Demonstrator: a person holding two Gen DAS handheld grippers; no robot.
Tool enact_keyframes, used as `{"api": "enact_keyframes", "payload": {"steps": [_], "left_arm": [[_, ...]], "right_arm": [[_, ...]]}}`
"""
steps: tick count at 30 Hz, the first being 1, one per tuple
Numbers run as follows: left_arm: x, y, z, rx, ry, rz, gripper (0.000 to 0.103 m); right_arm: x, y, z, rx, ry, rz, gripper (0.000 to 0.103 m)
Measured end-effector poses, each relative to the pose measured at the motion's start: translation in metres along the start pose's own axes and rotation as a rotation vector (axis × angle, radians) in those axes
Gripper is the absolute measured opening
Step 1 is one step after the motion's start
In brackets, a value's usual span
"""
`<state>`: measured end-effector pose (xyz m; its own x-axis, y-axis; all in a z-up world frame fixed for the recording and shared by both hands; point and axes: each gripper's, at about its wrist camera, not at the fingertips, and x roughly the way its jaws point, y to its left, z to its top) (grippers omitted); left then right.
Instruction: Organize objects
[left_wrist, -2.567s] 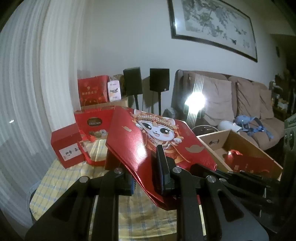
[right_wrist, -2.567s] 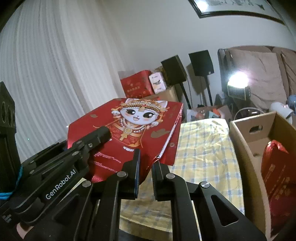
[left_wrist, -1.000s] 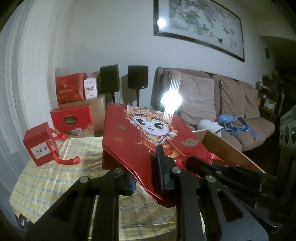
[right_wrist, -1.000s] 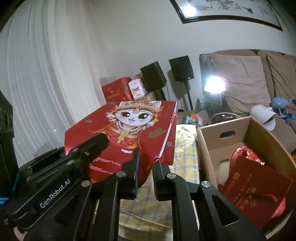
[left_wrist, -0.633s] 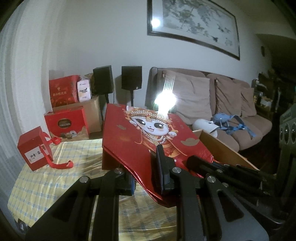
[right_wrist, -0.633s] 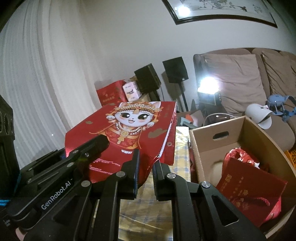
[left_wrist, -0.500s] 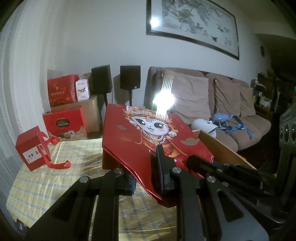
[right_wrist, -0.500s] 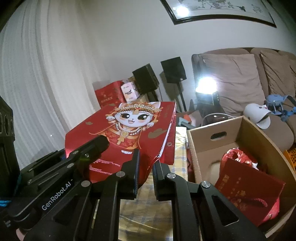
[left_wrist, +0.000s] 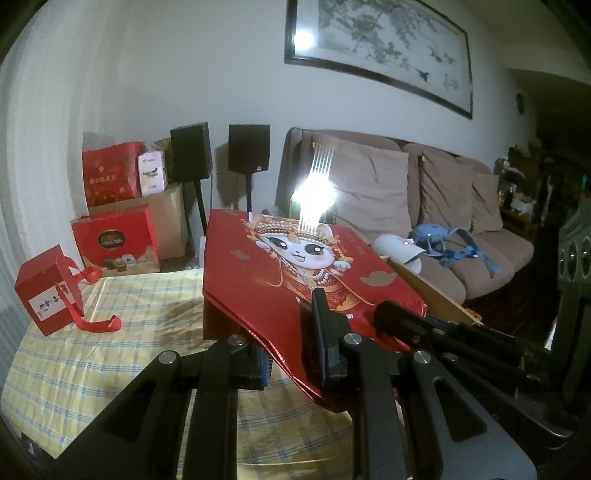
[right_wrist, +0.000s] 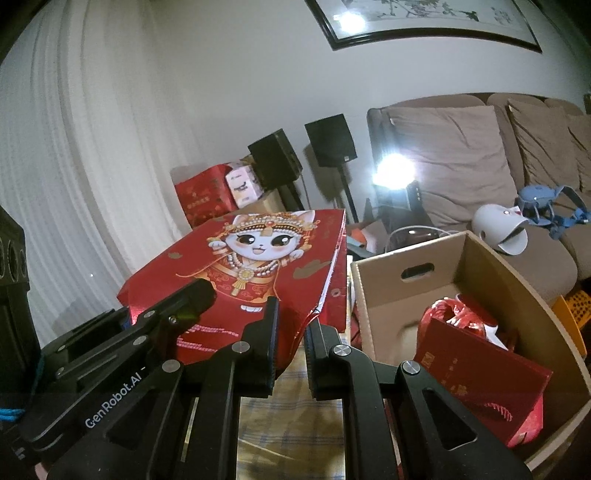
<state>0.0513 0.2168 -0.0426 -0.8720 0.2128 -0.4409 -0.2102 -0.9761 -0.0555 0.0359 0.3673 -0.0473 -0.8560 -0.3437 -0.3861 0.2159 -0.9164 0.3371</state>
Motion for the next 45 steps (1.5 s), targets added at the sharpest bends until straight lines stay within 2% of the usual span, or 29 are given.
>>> {"api": "enact_keyframes", "payload": {"steps": [15,36,45], "left_arm": [[0.012,-0.014,0.002,-0.012,0.021,-0.028,0.017],[0.034,-0.033,0.0,-0.015,0.079,-0.068,0.017],[0.052,-0.049,-0.003,-0.013,0.119,-0.102,0.017]], "right_arm": [[-0.001,-0.017,0.004,0.012,0.005,-0.033,0.012],[0.001,-0.044,0.008,0.04,0.057,-0.059,0.011],[0.0,-0.062,0.009,0.029,0.094,-0.114,0.011]]}}
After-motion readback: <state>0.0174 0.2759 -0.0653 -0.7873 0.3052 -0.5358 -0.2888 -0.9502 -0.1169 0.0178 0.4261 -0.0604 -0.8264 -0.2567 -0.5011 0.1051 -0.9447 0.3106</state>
